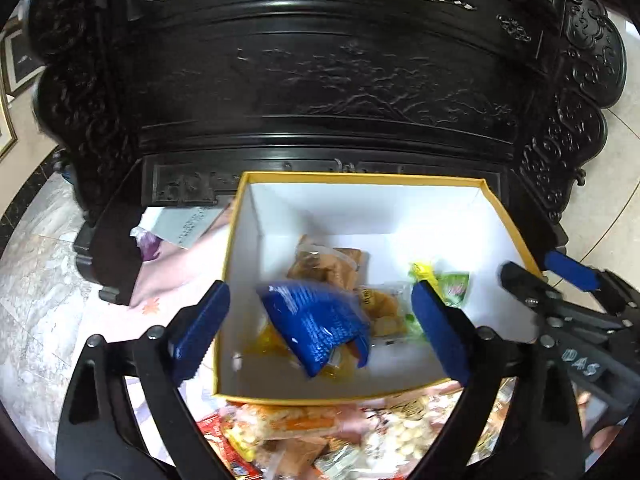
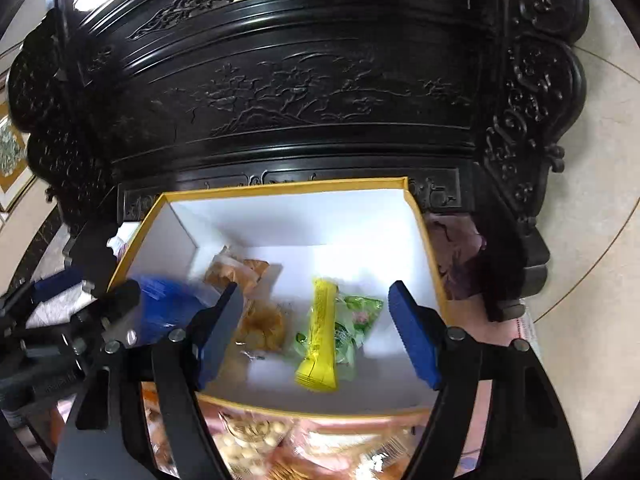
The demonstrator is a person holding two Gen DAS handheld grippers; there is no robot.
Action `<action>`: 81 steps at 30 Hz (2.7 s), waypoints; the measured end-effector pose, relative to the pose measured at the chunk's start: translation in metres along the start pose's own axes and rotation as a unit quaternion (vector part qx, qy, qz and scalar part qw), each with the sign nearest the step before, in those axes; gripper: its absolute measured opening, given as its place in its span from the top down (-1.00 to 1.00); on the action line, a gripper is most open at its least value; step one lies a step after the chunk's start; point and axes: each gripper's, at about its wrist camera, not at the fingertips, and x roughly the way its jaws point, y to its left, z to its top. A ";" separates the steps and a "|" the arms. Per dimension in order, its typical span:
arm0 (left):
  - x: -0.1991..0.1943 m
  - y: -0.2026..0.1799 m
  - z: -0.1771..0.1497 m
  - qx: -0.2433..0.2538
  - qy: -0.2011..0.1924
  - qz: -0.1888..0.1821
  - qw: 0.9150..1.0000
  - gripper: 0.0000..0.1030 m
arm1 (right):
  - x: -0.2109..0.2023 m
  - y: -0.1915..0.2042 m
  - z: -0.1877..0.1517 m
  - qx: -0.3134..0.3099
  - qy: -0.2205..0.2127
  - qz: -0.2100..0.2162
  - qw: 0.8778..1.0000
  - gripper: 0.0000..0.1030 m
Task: Organize snacks
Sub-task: 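Carry both snacks into the yellow box and release them, then grasp the red round biscuit pack with the left gripper while the right grasps a bread bag, then lower both packs into the yellow box and open both grippers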
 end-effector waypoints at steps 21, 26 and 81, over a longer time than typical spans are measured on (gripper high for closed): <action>-0.072 0.093 -0.202 -0.047 0.053 0.007 0.997 -0.92 | 0.028 -0.044 -0.141 -0.088 0.100 -0.052 0.990 -0.60; -0.070 0.099 -0.210 -0.047 0.064 0.018 0.997 -0.92 | 0.030 -0.046 -0.154 -0.028 0.125 0.001 0.992 -0.04; -0.093 0.029 -0.206 -0.046 0.023 -0.052 0.997 0.13 | -0.101 0.031 -0.200 0.002 0.025 0.074 0.997 0.00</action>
